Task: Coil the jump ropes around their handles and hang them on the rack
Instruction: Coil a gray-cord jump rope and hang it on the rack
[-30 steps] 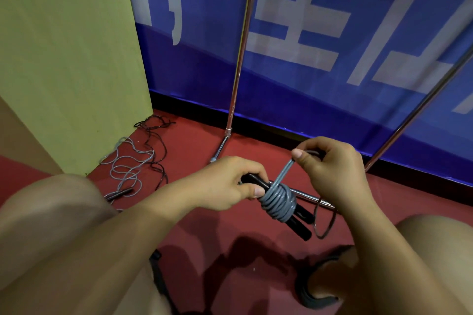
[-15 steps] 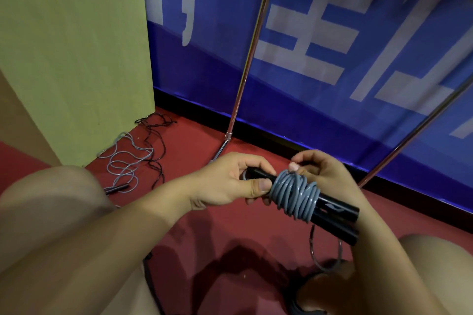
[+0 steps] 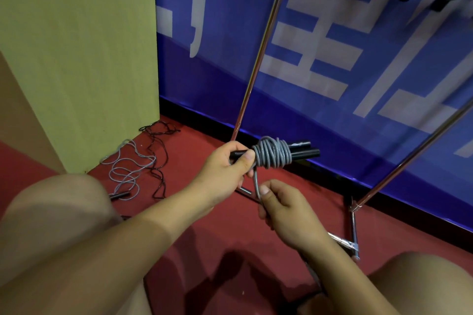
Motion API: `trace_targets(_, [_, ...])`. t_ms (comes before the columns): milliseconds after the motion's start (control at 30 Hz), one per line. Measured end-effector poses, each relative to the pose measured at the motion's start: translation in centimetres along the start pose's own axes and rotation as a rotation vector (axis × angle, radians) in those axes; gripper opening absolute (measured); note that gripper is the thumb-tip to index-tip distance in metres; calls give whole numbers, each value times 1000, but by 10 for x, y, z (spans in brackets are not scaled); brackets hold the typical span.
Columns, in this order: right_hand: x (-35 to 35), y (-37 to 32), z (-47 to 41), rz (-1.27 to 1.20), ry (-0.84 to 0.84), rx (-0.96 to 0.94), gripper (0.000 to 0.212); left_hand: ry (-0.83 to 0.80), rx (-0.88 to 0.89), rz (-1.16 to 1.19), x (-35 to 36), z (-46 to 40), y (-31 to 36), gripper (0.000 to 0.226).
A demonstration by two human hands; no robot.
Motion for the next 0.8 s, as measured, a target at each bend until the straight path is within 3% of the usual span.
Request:
trace_targets(133, [2,-6,0,-38,2,-65,38,81,-5,-138,-7,-5,-6,17])
trace_targets(467, [-2,-6,5,134,-23,-127,10,119,98,-571,-9,-7,-7,14])
trace_targets(800, [-9,-6,7,257,29,-54,23,167,110,-824,-17,-10,-9,18])
Point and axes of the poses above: each hand's wrist, its own z-axis away from the middle knuckle, its own x-axis out of the palm, y = z × x, the point moved 4 cm from there along -z, towards the middle knuckle, and after that the axes turned 6 degrees about -z, right-handed, at the moved point
